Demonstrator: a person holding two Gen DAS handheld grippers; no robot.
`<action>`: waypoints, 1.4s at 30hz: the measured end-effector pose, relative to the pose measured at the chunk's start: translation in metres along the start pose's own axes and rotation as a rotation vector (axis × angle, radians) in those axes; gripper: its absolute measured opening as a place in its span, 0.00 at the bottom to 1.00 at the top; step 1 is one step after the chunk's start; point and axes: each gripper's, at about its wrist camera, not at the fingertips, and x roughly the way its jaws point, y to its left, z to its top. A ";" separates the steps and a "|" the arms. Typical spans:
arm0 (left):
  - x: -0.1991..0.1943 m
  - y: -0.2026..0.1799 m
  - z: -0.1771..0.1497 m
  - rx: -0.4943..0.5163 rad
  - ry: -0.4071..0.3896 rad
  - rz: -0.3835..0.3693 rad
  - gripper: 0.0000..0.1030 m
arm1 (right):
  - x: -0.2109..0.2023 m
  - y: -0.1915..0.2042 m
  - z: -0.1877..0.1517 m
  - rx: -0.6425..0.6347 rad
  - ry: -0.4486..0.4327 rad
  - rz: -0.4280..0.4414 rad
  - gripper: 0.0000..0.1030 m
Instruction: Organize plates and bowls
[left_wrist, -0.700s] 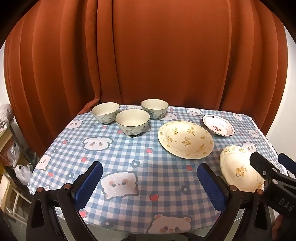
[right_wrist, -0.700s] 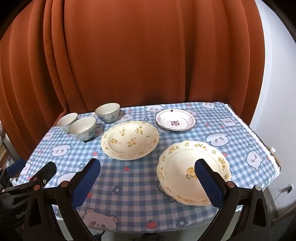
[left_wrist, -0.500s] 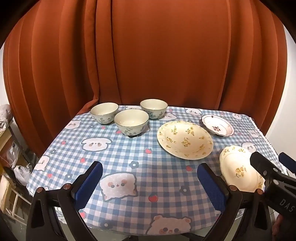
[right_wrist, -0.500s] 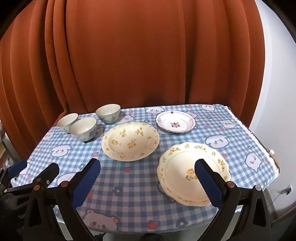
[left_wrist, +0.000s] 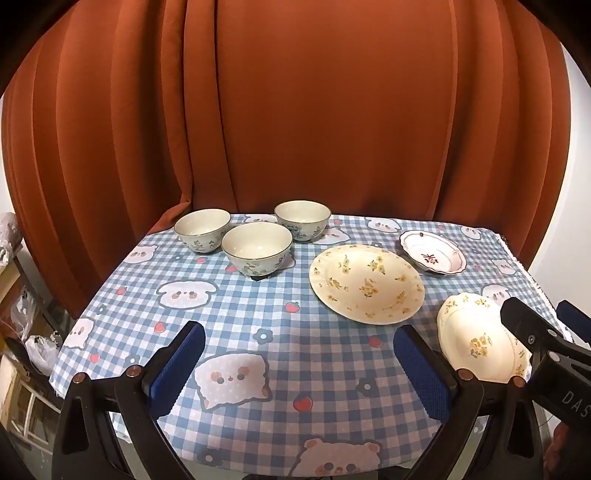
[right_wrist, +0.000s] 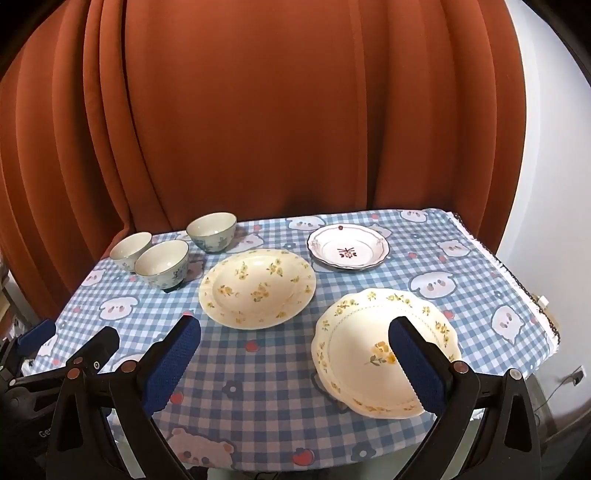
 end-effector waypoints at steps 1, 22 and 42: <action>0.000 0.000 0.000 0.002 -0.001 -0.001 1.00 | 0.000 0.000 0.000 0.000 0.000 0.000 1.00; 0.001 -0.006 0.001 0.011 -0.003 -0.011 1.00 | 0.002 -0.007 -0.002 0.011 0.004 -0.005 1.00; 0.002 -0.003 0.003 0.012 -0.004 -0.011 1.00 | 0.005 -0.005 0.000 0.009 0.006 -0.003 1.00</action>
